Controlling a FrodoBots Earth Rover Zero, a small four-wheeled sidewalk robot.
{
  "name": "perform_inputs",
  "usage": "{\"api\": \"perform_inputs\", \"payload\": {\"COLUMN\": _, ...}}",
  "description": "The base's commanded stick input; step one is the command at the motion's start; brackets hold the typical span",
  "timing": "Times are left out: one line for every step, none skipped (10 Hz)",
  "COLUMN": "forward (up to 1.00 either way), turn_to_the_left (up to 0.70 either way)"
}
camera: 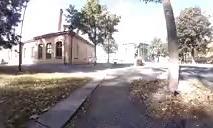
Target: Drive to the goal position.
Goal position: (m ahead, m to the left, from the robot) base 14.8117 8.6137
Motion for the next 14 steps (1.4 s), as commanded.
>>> {"api": "perform_inputs", "payload": {"forward": 0.7, "turn_to_the_left": 0.0}}
{"api": "perform_inputs", "payload": {"forward": 0.7, "turn_to_the_left": 0.0}}
{"api": "perform_inputs", "payload": {"forward": 0.7, "turn_to_the_left": 0.0}}
{"api": "perform_inputs", "payload": {"forward": 0.7, "turn_to_the_left": 0.0}}
{"api": "perform_inputs", "payload": {"forward": 0.7, "turn_to_the_left": 0.0}}
{"api": "perform_inputs", "payload": {"forward": 0.7, "turn_to_the_left": 0.0}}
{"api": "perform_inputs", "payload": {"forward": 0.7, "turn_to_the_left": 0.0}}
{"api": "perform_inputs", "payload": {"forward": 0.7, "turn_to_the_left": 0.0}}
{"api": "perform_inputs", "payload": {"forward": 0.7, "turn_to_the_left": 0.0}}
{"api": "perform_inputs", "payload": {"forward": 0.7, "turn_to_the_left": 0.0}}
{"api": "perform_inputs", "payload": {"forward": 0.7, "turn_to_the_left": 0.0}}
{"api": "perform_inputs", "payload": {"forward": 0.7, "turn_to_the_left": 0.0}}
{"api": "perform_inputs", "payload": {"forward": 0.7, "turn_to_the_left": 0.0}}
{"api": "perform_inputs", "payload": {"forward": 0.7, "turn_to_the_left": 0.0}}
